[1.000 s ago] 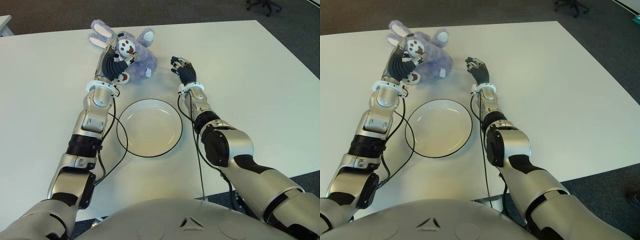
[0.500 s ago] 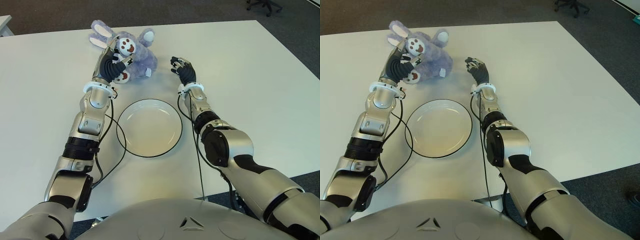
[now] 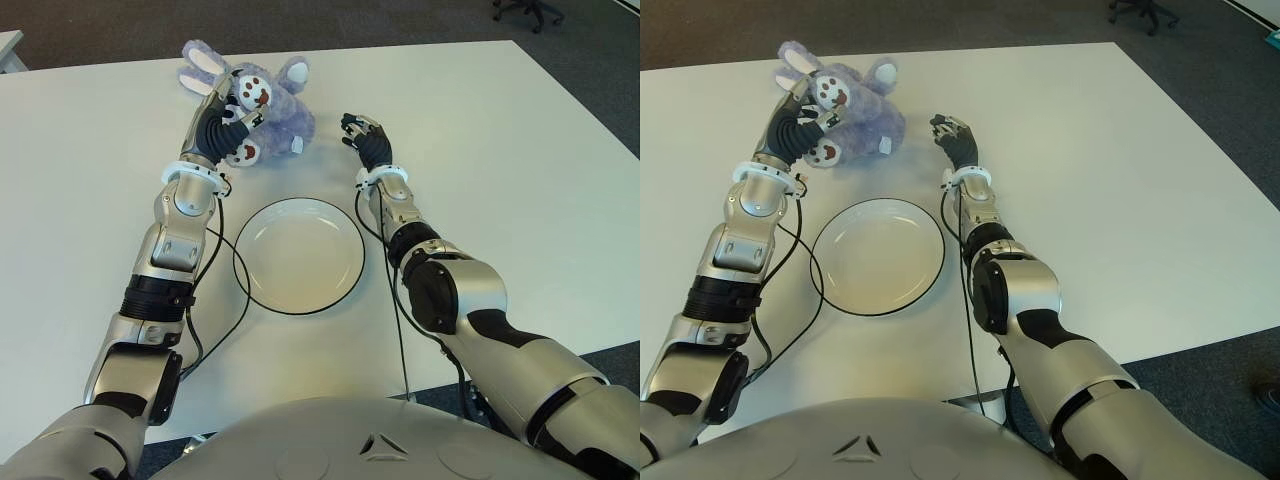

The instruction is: Put the doll into the plate.

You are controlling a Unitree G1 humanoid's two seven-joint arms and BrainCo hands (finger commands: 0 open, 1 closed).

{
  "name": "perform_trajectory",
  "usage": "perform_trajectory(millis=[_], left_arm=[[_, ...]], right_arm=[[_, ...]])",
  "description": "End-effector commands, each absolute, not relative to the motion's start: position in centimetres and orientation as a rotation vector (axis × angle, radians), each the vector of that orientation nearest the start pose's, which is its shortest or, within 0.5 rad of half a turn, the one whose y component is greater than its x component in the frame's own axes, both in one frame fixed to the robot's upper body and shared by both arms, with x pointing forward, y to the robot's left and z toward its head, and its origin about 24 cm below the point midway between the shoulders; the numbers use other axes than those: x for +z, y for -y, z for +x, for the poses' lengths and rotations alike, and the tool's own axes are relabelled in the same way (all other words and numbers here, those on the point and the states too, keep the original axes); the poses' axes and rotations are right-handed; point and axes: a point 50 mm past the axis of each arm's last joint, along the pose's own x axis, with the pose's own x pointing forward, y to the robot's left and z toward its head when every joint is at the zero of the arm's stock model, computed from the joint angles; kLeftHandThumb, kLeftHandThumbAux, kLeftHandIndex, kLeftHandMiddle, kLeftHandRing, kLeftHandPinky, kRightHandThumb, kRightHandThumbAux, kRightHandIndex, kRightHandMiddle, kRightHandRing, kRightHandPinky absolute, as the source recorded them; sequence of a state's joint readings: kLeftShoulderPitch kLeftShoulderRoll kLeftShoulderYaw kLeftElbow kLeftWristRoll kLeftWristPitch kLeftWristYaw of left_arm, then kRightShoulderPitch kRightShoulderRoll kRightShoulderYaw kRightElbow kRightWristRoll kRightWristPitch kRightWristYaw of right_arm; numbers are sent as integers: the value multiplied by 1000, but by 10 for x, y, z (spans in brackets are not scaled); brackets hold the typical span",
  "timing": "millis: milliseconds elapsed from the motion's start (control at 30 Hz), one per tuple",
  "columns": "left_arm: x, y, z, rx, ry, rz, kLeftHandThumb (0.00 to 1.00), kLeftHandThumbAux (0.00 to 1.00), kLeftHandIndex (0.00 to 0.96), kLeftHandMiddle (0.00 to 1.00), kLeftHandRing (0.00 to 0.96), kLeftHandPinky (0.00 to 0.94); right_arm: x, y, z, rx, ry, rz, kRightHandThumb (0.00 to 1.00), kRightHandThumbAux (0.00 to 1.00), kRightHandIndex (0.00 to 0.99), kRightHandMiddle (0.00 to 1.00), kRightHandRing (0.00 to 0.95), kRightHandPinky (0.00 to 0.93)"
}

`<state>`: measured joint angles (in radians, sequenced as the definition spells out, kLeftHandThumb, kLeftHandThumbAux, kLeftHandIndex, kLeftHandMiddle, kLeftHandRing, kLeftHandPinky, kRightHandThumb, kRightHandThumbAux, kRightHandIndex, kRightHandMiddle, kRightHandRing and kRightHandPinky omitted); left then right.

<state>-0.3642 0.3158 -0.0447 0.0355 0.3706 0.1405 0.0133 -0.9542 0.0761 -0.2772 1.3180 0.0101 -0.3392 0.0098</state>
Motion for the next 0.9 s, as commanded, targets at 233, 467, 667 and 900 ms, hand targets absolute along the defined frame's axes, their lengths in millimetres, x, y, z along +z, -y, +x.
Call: perform_trajectory(millis=[233, 467, 667, 900], left_arm=[[122, -183, 316, 53, 179, 629, 422, 377, 88, 202, 193, 206], [112, -173, 325, 65, 172, 547, 478, 412, 102, 192, 190, 221], [109, -171, 329, 55, 179, 503, 503, 444, 103, 187, 191, 220], [104, -166, 337, 54, 172, 491, 544, 450, 102, 171, 174, 178]], right_arm=[[30, 72, 364, 127, -241, 187, 703, 731, 403, 174, 143, 174], [34, 70, 366, 122, -233, 199, 703, 730, 402, 176, 147, 185], [34, 69, 366, 125, -228, 207, 704, 728, 403, 171, 148, 190], [30, 70, 364, 124, -248, 195, 702, 729, 403, 152, 126, 167]])
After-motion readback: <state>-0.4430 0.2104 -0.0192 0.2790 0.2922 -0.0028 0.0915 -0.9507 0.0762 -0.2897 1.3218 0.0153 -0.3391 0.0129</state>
